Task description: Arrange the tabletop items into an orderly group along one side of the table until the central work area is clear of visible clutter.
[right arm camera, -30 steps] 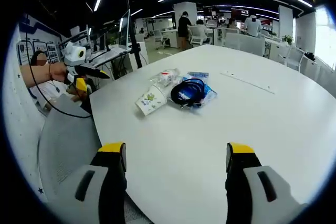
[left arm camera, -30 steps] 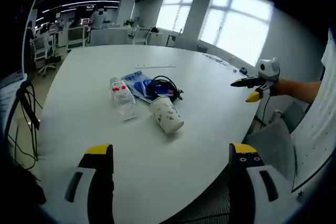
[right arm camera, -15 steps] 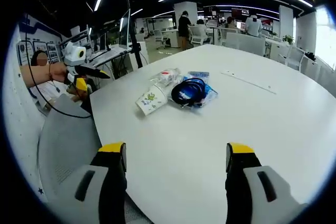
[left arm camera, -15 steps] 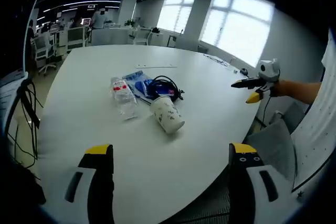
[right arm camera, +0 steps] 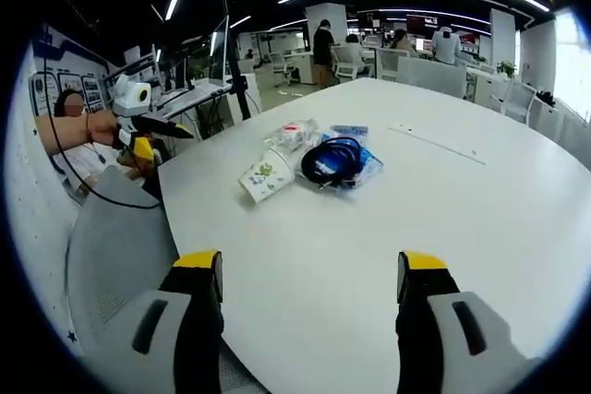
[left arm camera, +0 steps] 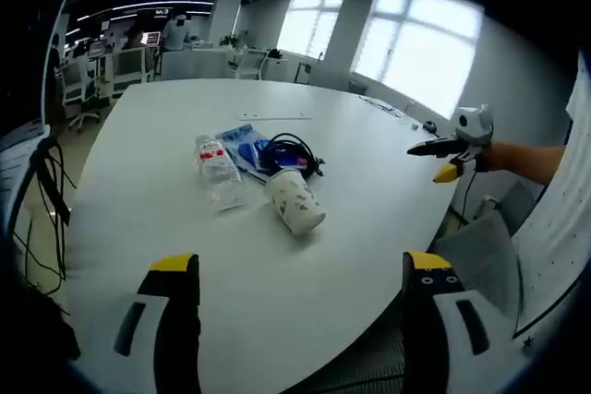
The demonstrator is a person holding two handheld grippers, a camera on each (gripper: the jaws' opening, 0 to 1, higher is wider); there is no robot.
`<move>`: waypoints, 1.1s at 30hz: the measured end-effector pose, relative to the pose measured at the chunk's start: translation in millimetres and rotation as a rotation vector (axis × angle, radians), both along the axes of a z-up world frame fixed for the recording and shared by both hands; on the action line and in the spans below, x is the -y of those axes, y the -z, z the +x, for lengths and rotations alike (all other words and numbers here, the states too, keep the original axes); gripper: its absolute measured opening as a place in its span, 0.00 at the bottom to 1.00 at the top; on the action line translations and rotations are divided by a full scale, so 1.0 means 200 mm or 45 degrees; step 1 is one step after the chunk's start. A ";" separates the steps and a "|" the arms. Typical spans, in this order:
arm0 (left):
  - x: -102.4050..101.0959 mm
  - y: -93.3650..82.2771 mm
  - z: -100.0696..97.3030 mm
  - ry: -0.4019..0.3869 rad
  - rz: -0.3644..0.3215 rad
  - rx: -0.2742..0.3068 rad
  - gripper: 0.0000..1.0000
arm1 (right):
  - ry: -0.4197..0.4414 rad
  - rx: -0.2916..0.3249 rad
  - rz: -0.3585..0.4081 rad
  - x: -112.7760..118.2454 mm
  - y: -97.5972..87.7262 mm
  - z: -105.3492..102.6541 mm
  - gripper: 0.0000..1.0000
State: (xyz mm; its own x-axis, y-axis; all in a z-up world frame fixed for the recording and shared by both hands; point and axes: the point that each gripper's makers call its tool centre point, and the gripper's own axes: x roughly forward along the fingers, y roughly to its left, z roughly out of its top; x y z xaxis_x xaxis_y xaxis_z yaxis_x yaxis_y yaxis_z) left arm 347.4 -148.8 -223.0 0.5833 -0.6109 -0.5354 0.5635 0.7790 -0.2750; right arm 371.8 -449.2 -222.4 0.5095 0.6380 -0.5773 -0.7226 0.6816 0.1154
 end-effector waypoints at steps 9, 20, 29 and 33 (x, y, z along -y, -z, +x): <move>0.00 0.00 0.00 0.000 0.003 0.000 0.93 | 0.002 -0.001 0.004 0.00 0.00 0.00 0.77; 0.00 -0.01 0.00 0.007 0.007 0.004 0.93 | 0.008 0.002 0.007 0.00 0.00 -0.01 0.77; 0.00 -0.02 0.00 0.010 0.009 0.008 0.93 | 0.016 0.007 0.012 0.01 0.00 -0.01 0.76; 0.00 -0.02 0.00 0.010 0.010 0.010 0.93 | 0.016 0.008 0.011 0.01 0.00 -0.01 0.76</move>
State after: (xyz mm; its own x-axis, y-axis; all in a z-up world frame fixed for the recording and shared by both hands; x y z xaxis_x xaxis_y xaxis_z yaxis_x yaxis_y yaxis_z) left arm 347.6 -149.1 -218.9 0.5828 -0.6112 -0.5355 0.5717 0.7767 -0.2644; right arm 369.1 -450.7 -221.6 0.5210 0.6365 -0.5687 -0.7146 0.6896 0.1172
